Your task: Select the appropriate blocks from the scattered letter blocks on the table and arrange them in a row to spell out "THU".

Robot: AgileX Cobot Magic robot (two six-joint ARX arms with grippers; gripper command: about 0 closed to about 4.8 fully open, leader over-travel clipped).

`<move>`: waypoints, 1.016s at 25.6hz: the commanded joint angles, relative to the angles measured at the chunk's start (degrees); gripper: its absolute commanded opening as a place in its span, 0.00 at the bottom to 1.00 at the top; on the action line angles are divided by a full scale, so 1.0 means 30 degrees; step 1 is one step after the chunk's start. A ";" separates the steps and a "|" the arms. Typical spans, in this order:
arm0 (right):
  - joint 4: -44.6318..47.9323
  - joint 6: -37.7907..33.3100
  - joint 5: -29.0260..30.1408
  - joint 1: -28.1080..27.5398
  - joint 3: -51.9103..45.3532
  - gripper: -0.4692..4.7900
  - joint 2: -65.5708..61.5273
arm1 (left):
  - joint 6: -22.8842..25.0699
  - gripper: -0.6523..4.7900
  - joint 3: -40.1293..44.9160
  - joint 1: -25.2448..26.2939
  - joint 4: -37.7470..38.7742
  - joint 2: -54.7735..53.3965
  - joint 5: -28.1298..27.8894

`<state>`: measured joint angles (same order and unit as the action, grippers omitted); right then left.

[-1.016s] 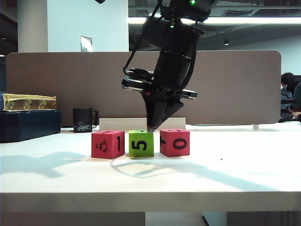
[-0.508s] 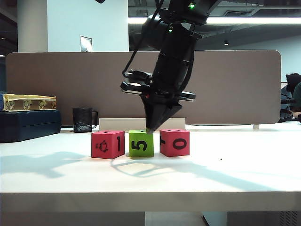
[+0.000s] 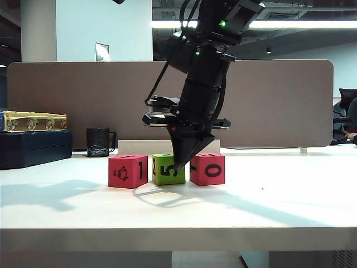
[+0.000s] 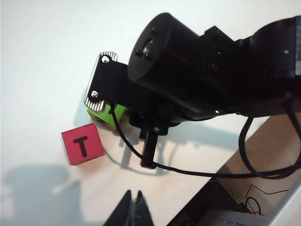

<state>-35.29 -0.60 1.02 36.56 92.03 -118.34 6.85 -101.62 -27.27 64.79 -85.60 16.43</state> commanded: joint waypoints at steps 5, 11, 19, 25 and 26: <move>0.1792 0.0219 -0.1027 -0.0408 0.0124 0.08 0.0138 | 0.0240 0.11 -0.0109 -0.0015 -0.0051 0.0095 0.0029; 0.3002 0.0219 -0.0998 -0.0517 0.0124 0.08 0.0131 | 0.0401 0.11 -0.0109 -0.0015 -0.0044 0.0095 0.0029; 0.2251 0.0758 -0.2266 -0.0532 0.0131 0.08 0.0736 | 0.0444 0.11 -0.0109 -0.0015 -0.0036 0.0095 0.0015; 0.1821 0.0699 -0.0612 -0.0488 0.0131 0.08 0.1632 | 0.0444 0.11 -0.0109 -0.0015 -0.0160 0.0095 0.0022; 0.1690 0.0539 0.0219 -0.0415 0.0131 0.08 0.1676 | 0.0444 0.11 -0.0109 -0.0015 -0.0226 0.0095 0.0022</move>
<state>-29.54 1.41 -2.31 34.85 92.07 -113.62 7.97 -101.62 -27.27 64.77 -85.60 16.40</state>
